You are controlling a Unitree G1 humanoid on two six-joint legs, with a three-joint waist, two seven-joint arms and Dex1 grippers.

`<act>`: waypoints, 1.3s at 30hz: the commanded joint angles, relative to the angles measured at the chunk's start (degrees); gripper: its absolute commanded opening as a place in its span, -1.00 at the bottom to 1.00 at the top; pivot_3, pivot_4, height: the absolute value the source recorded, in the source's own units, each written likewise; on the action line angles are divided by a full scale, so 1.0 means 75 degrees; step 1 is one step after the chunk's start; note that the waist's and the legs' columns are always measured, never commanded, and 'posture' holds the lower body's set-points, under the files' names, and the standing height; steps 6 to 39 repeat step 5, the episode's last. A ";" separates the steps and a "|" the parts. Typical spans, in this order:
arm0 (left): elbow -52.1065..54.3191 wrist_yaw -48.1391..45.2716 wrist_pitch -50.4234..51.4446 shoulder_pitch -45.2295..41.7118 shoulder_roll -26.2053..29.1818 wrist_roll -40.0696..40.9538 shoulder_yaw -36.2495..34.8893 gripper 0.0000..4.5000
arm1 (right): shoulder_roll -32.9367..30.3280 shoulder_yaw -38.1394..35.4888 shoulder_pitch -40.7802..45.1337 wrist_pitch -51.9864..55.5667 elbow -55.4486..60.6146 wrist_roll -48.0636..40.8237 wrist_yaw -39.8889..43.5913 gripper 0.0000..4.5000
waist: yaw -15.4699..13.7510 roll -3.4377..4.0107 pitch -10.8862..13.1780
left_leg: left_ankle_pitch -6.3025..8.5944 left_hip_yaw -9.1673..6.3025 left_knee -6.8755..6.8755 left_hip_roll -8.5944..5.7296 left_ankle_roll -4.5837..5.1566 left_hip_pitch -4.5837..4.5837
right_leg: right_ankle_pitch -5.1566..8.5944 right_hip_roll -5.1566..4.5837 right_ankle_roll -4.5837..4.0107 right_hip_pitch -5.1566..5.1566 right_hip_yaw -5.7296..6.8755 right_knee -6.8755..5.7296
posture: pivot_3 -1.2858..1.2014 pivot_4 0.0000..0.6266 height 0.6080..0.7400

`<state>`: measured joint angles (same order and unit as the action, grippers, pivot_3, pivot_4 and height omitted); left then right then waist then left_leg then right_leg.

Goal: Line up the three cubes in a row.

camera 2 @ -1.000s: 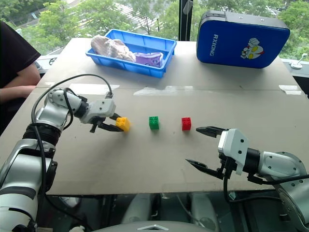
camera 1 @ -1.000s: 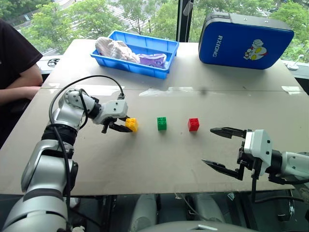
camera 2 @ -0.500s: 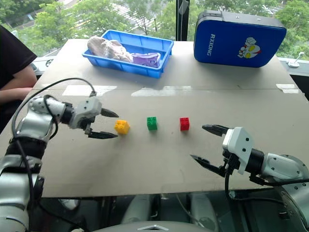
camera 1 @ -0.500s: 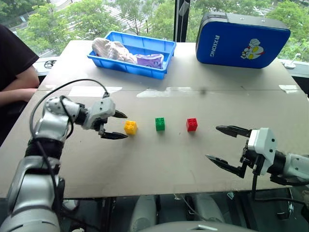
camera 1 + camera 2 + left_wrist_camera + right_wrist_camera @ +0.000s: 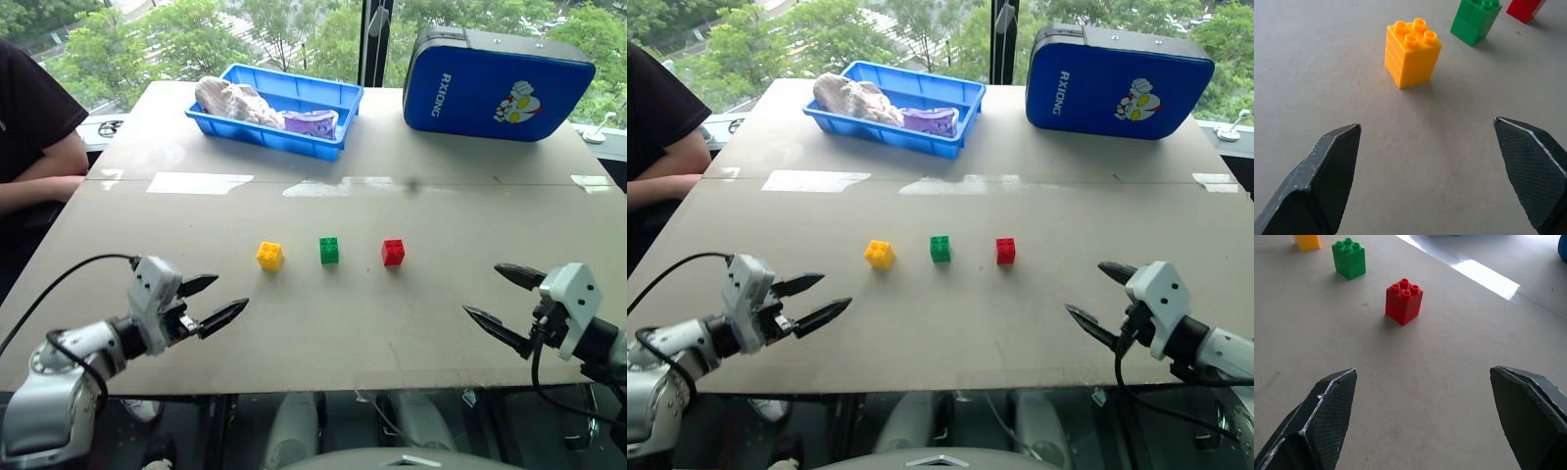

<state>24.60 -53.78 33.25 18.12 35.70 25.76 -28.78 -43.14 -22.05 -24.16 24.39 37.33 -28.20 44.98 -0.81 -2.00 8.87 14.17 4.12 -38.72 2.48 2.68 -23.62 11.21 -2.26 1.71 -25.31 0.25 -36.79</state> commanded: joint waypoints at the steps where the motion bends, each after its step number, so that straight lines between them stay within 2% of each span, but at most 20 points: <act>1: 0.0470 0.0200 -0.0226 0.0536 -0.0105 0.0229 -0.0508 0.98 | -0.0170 -0.0544 -0.0354 -0.0306 -0.0120 -0.0034 0.0568 1.00 | -0.0002 0.0005 -0.0003 | 0.0000 -0.0002 0.0001 0.0000 0.0000 0.0000 | 0.0001 0.0000 0.0000 0.0000 0.0002 0.0001 | 0.03 -0.52 1.00; 5: 0.0656 0.0197 -0.0178 0.0959 -0.0217 0.0735 -0.0703 0.98 | -0.0272 -0.0849 -0.0497 -0.0463 -0.0305 -0.0026 0.0883 1.00 | 0.0002 0.0024 -0.0014 | 0.0002 -0.0002 0.0000 0.0000 -0.0003 0.0010 | 0.0001 -0.0003 0.0000 -0.0004 0.0002 0.0001 | 0.03 -0.52 1.00; 39: 0.0656 0.0197 -0.0178 0.0959 -0.0217 0.0735 -0.0703 0.98 | -0.0272 -0.0849 -0.0497 -0.0463 -0.0305 -0.0026 0.0883 1.00 | 0.0002 0.0024 -0.0014 | 0.0002 -0.0002 0.0000 0.0000 -0.0003 0.0010 | 0.0001 -0.0003 0.0000 -0.0004 0.0002 0.0001 | 0.03 -0.52 1.00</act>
